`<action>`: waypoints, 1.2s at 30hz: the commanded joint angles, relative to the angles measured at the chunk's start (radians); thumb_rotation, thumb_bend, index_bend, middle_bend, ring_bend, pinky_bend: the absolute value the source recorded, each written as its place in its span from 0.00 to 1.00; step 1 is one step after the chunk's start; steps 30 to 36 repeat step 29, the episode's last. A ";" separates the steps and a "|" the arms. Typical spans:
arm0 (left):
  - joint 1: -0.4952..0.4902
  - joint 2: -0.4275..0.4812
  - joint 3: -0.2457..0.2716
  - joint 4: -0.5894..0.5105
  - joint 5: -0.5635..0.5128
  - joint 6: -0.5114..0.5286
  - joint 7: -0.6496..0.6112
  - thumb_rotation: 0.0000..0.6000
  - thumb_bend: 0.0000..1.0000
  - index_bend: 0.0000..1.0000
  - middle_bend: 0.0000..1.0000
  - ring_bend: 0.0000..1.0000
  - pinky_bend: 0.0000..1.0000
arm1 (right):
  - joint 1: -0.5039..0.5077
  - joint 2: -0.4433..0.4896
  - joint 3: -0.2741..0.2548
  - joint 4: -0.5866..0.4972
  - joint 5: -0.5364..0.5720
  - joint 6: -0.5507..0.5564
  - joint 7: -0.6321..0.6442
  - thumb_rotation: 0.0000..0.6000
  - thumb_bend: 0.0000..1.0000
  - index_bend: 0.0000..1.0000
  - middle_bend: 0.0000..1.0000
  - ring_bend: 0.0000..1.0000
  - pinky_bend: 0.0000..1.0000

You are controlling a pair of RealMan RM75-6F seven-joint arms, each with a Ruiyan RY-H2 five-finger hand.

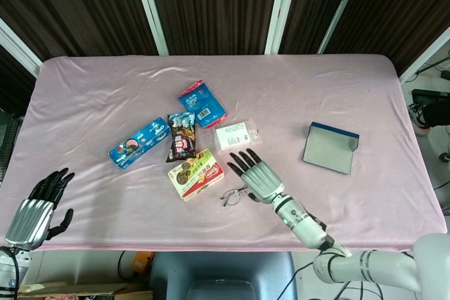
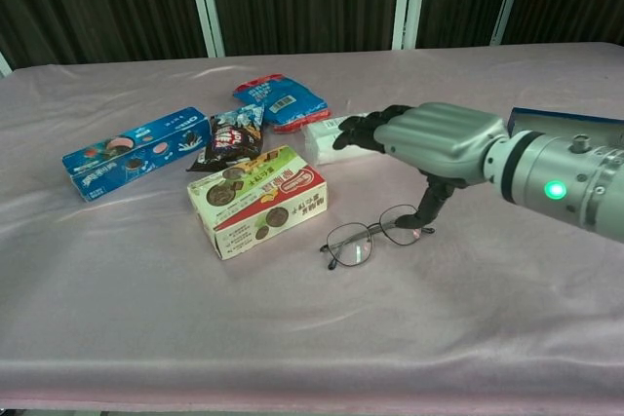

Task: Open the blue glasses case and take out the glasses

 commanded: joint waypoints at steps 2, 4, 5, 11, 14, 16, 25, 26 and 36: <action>0.002 0.002 0.001 0.000 0.005 0.007 -0.005 1.00 0.44 0.00 0.00 0.02 0.14 | -0.111 0.200 -0.081 -0.186 -0.081 0.116 0.078 1.00 0.35 0.13 0.00 0.00 0.00; 0.003 0.003 0.001 0.002 0.007 0.009 -0.007 1.00 0.44 0.00 0.00 0.02 0.14 | -0.173 0.293 -0.129 -0.253 -0.112 0.179 0.097 1.00 0.35 0.09 0.00 0.00 0.00; 0.003 0.003 0.002 0.003 0.009 0.009 -0.006 1.00 0.44 0.00 0.00 0.02 0.14 | -0.205 0.330 -0.151 -0.273 -0.125 0.215 0.105 1.00 0.35 0.07 0.00 0.00 0.00; 0.012 -0.001 0.002 0.011 0.025 0.035 0.001 1.00 0.44 0.00 0.00 0.02 0.12 | -0.460 0.444 -0.283 -0.218 -0.242 0.516 0.245 1.00 0.35 0.02 0.00 0.00 0.00; 0.017 -0.007 -0.002 0.019 0.029 0.054 0.002 1.00 0.44 0.00 0.00 0.00 0.09 | -0.573 0.429 -0.308 -0.106 -0.305 0.666 0.384 1.00 0.35 0.01 0.00 0.00 0.00; 0.021 -0.014 -0.004 0.025 0.034 0.065 0.007 1.00 0.44 0.00 0.00 0.00 0.08 | -0.630 0.399 -0.302 -0.016 -0.335 0.753 0.452 1.00 0.35 0.01 0.00 0.00 0.00; 0.024 -0.025 0.005 0.022 0.050 0.067 0.046 1.00 0.44 0.00 0.00 0.00 0.07 | -0.674 0.392 -0.267 0.049 -0.366 0.771 0.528 1.00 0.35 0.03 0.00 0.00 0.00; 0.024 -0.026 0.005 0.022 0.051 0.067 0.047 1.00 0.44 0.00 0.00 0.00 0.07 | -0.673 0.394 -0.262 0.048 -0.367 0.765 0.530 1.00 0.35 0.03 0.00 0.00 0.00; 0.024 -0.027 0.006 0.021 0.053 0.066 0.051 1.00 0.44 0.00 0.00 0.00 0.07 | -0.675 0.396 -0.254 0.046 -0.375 0.751 0.533 1.00 0.35 0.03 0.00 0.00 0.00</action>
